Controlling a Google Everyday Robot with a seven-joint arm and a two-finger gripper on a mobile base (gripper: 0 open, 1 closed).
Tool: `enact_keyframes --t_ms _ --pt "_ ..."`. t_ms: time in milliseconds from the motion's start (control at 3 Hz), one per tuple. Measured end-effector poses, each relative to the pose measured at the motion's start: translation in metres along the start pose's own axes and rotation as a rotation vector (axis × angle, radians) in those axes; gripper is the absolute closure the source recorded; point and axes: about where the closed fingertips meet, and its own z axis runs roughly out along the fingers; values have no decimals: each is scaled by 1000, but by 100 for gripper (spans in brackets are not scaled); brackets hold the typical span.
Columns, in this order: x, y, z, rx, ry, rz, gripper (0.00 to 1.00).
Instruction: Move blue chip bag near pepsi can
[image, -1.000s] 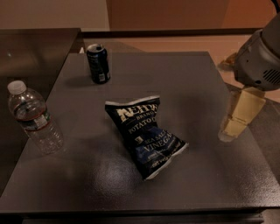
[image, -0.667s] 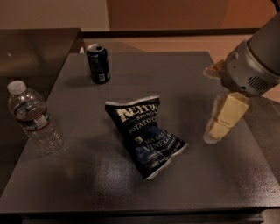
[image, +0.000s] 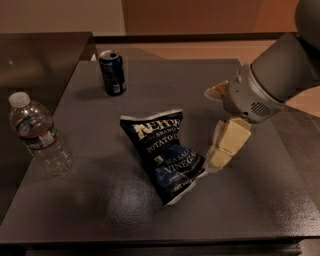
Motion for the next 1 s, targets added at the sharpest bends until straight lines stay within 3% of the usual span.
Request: enact_keyframes --t_ms 1000 --pt "-24 3 48 -39 5 -2 0"
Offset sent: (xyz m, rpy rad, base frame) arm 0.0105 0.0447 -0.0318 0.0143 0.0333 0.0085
